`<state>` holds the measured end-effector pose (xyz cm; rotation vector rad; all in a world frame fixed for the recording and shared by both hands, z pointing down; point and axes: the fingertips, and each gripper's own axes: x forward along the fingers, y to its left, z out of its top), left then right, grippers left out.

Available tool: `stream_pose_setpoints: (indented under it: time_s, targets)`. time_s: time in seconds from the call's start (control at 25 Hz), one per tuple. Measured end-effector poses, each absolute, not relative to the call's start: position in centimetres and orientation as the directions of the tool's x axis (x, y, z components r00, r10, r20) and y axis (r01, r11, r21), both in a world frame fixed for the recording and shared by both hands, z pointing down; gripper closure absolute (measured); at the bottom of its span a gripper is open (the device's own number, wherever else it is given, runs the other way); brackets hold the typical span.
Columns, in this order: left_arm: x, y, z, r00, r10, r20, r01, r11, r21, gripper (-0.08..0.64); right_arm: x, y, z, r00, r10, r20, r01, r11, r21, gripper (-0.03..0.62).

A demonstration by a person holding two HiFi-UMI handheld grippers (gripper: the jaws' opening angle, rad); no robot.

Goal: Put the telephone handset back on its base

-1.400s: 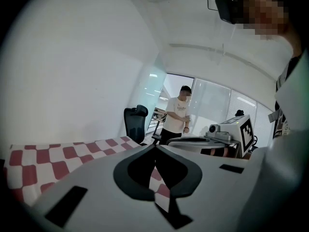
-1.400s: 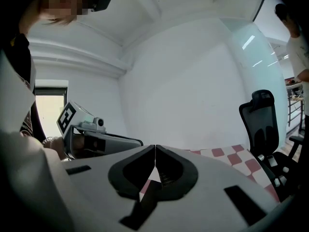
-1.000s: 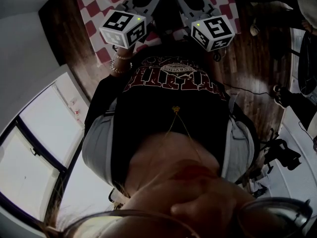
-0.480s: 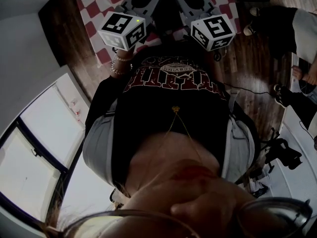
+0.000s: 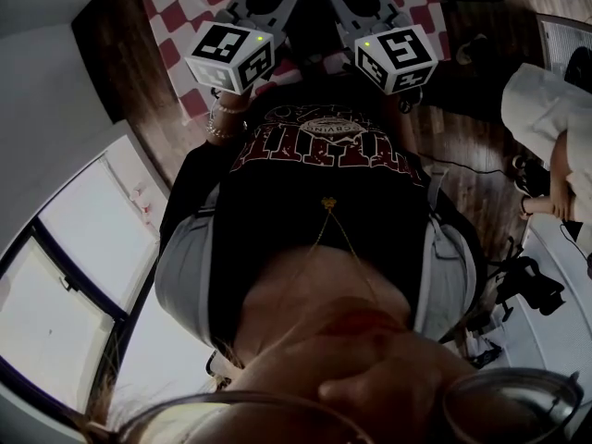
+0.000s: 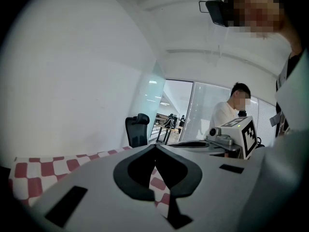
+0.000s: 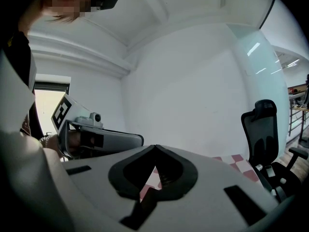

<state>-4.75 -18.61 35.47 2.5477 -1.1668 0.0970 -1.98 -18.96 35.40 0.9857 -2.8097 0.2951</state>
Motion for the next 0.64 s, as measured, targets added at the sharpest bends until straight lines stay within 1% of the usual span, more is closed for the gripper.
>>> stream_pose_setpoints:
  time_s: [0.64]
  targets:
    - [-4.73,-18.46,35.99,0.659,-0.723,0.209,-0.749,-0.603,0.275,0.551,-1.97,-18.79,35.97,-0.774,-0.595,0.216,-0.628,0.766,-0.139,0.572]
